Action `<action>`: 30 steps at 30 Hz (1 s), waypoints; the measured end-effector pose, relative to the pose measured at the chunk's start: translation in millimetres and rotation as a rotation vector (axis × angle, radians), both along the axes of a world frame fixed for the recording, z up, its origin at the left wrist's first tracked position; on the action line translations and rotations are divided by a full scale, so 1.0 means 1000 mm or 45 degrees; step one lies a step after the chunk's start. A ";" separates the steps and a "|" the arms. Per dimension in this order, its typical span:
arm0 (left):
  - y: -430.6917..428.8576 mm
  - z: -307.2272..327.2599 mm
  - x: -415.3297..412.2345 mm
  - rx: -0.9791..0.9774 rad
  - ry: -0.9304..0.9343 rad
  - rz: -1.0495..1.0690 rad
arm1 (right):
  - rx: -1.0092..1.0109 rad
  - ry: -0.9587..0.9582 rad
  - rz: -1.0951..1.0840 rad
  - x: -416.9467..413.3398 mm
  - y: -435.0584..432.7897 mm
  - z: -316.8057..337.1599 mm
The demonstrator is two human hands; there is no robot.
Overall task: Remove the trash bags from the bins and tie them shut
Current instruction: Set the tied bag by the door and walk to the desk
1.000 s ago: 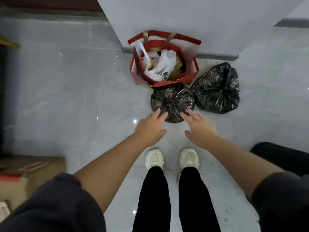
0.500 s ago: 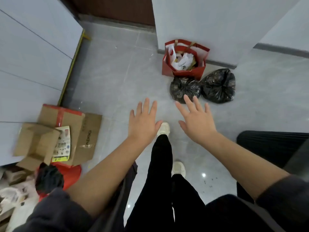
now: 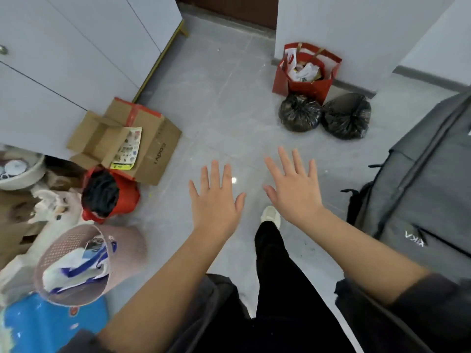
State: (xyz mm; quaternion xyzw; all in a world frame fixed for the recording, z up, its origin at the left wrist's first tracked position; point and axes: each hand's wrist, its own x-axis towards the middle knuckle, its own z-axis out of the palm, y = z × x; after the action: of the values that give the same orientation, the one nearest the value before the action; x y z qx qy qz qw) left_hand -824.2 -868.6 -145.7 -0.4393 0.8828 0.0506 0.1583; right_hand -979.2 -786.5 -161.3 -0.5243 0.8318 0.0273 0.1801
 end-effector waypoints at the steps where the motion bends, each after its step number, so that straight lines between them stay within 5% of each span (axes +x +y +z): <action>1: 0.015 -0.001 0.016 -0.016 0.023 0.023 | -0.007 0.014 -0.001 0.016 0.011 0.001; 15: 0.227 0.034 0.166 -0.067 0.174 0.102 | -0.103 0.149 0.148 0.163 0.215 0.038; 30: 0.445 0.028 0.121 -0.042 0.202 0.336 | -0.090 0.181 0.404 0.098 0.417 0.037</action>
State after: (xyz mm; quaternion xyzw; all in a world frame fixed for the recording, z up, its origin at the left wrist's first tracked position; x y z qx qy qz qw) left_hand -703.5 -423.3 -117.9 -0.5486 0.8280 0.0910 0.0727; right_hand -881.1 -370.0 -124.7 -0.6517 0.7498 0.0629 0.0958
